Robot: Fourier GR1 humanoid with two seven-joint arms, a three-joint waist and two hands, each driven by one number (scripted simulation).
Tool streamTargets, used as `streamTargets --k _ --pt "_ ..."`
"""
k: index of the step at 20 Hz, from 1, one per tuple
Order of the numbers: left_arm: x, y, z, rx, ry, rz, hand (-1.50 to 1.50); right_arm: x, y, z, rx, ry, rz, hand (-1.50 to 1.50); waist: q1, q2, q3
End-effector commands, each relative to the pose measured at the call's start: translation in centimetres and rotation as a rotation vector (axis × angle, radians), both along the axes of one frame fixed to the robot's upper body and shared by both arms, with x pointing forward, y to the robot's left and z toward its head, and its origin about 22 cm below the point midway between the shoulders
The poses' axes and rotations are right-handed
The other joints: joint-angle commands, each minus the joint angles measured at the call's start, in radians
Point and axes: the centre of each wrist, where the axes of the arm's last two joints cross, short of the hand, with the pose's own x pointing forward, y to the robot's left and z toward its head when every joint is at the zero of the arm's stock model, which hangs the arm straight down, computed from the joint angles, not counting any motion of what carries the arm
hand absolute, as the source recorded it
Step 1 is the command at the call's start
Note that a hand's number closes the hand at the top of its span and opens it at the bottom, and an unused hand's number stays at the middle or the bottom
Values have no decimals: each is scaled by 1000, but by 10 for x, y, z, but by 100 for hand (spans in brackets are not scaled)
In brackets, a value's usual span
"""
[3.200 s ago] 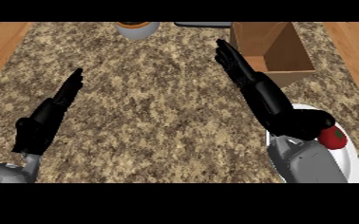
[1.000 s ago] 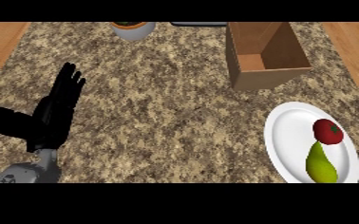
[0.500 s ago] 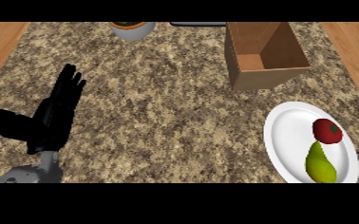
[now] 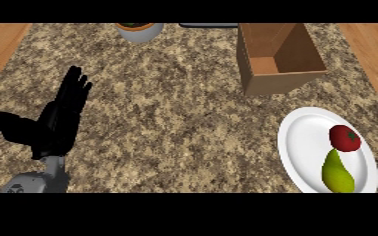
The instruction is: Pick the tomato from the plate and place it in the cardboard box
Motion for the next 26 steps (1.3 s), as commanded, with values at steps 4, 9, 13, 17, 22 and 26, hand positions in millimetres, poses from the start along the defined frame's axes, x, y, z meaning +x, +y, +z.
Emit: streamTargets --k 4,9,13,17,22,26 --pt "-5 10 11 4 7 3 0 -11 21 -17 2 20 33 -150 -3 -1 0" --pt "6 5 -2 1 -9 1 0 -13 15 -36 -65 49 6 -150 0 1 0" --pt "-11 -8 12 -15 -1 -8 0 -16 21 -43 -61 36 3 -150 1 -1 0" --pt "8 -11 0 10 -2 10 0 5 32 -42 -62 52 25 -150 1 1 0" --pt "14 1 2 -2 -2 9 0 0 42 -52 -37 35 26 -150 -1 0 0" --pt "-8 0 0 3 13 -1 0 6 44 -63 -27 66 35 -150 3 0 0"
